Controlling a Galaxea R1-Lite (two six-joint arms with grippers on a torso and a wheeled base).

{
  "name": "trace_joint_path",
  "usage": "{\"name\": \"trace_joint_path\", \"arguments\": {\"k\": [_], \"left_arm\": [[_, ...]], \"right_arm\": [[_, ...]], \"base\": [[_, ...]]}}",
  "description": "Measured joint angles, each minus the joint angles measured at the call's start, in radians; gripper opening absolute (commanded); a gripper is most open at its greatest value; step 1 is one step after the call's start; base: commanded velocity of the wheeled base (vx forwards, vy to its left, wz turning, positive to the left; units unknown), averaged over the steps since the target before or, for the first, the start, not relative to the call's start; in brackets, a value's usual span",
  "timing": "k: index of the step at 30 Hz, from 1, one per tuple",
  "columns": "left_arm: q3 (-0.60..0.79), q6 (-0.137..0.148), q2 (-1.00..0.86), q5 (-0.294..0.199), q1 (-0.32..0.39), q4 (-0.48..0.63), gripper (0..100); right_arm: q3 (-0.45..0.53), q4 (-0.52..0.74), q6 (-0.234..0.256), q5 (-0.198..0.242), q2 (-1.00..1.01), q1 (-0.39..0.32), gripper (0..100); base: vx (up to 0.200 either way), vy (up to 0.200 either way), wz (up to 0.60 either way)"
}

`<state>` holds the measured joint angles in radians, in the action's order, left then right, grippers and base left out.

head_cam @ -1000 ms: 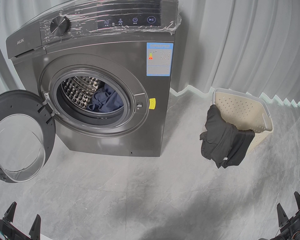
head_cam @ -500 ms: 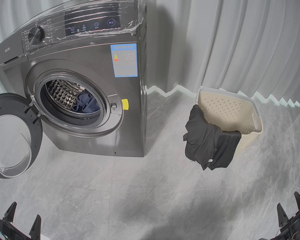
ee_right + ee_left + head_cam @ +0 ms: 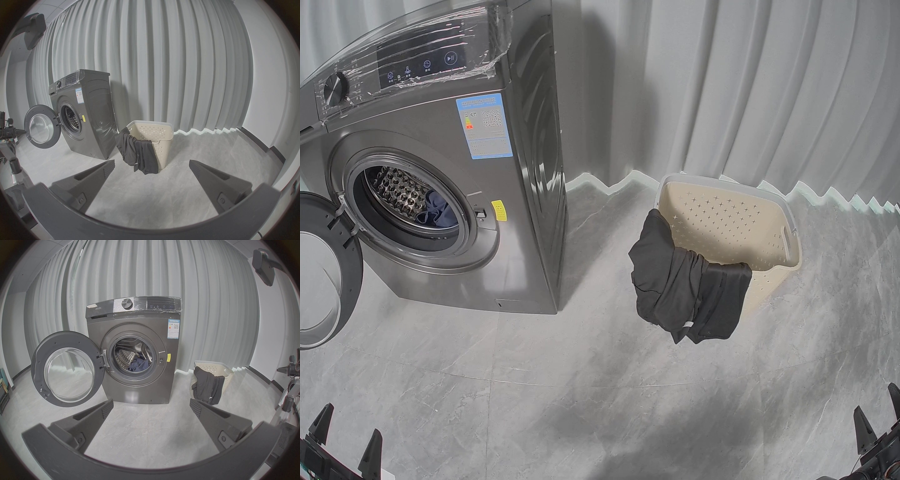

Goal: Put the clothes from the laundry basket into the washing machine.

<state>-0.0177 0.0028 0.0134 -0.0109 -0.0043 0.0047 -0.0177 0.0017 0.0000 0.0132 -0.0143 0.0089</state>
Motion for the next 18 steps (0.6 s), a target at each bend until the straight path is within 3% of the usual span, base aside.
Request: {"name": "trace_joint_path", "arguments": {"k": [6,15,18], "left_arm": [[0.000,0.000,0.000,0.001,0.000,0.000,100],[0.000,0.000,0.000,0.000,0.000,0.001,100],[0.000,0.000,0.001,0.000,0.000,0.000,100]], "right_arm": [[0.000,0.000,0.000,0.000,-0.001,-0.001,100],[0.000,0.000,0.000,0.000,-0.001,0.000,100],[0.000,0.000,0.000,0.000,-0.001,0.000,100]], "base": [[0.000,-0.200,0.00],[0.000,0.000,0.00],[0.000,-0.200,0.00]]}}
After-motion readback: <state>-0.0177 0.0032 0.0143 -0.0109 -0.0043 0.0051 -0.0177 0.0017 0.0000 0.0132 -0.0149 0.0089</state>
